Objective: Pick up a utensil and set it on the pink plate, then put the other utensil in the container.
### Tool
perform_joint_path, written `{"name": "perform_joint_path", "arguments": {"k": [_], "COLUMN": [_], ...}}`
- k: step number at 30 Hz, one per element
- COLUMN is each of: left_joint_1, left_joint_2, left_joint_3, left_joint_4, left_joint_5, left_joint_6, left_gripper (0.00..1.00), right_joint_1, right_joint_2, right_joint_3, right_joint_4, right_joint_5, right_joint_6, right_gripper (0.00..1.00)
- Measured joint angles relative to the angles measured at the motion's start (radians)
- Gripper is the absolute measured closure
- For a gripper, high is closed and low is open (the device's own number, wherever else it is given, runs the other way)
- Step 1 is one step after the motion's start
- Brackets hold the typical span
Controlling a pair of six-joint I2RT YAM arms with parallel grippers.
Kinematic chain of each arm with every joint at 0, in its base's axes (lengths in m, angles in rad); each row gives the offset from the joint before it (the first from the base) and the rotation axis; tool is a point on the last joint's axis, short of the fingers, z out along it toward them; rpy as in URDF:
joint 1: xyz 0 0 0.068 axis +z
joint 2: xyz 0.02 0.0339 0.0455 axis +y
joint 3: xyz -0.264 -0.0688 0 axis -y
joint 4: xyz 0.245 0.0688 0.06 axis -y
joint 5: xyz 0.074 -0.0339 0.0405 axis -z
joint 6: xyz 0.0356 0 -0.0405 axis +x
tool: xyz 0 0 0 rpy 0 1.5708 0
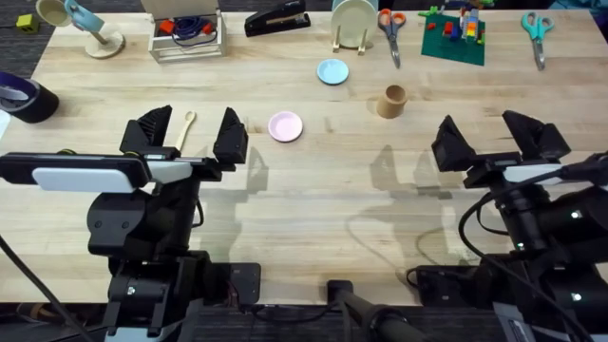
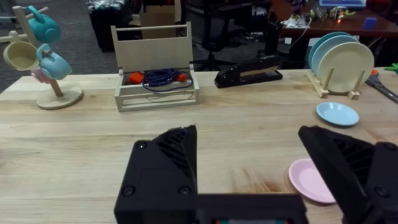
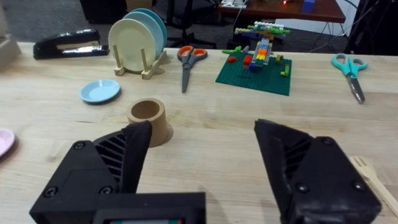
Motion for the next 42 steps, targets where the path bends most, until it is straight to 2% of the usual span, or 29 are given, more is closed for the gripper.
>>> {"name": "perform_joint_path", "arguments": {"k": [20, 25, 28, 34, 38, 42], "left_joint_1": [0.0, 0.0, 0.0, 0.0, 0.0, 0.0], "left_joint_2": [0.0, 0.0, 0.0, 0.013, 0.104, 0.238], "left_joint_3": [0.0, 0.029, 0.101, 0.319, 0.497, 0.695], "left_joint_4": [0.001, -0.019, -0.072, -0.332, -0.496, -0.631], "left_joint_5": [0.0, -0.009, -0.018, -0.033, -0.034, -0.034], "left_joint_6": [0.011, 0.019, 0.02, 0.021, 0.023, 0.023], "left_gripper": [0.006, 0.007, 0.007, 0.007, 0.007, 0.007], "right_joint_1": [0.0, 0.0, 0.0, 0.0, 0.0, -0.002], "right_joint_2": [0.0, 0.0, 0.001, 0.001, 0.04, 0.134], "right_joint_3": [0.001, 0.02, 0.066, 0.226, 0.362, 0.519], "right_joint_4": [-0.003, -0.028, -0.044, -0.153, -0.302, -0.468], "right_joint_5": [-0.002, -0.003, -0.004, -0.007, -0.01, -0.01], "right_joint_6": [0.0, 0.0, 0.0, 0.0, -0.004, -0.029], "right_gripper": [0.007, 0.007, 0.007, 0.007, 0.007, 0.007]}}
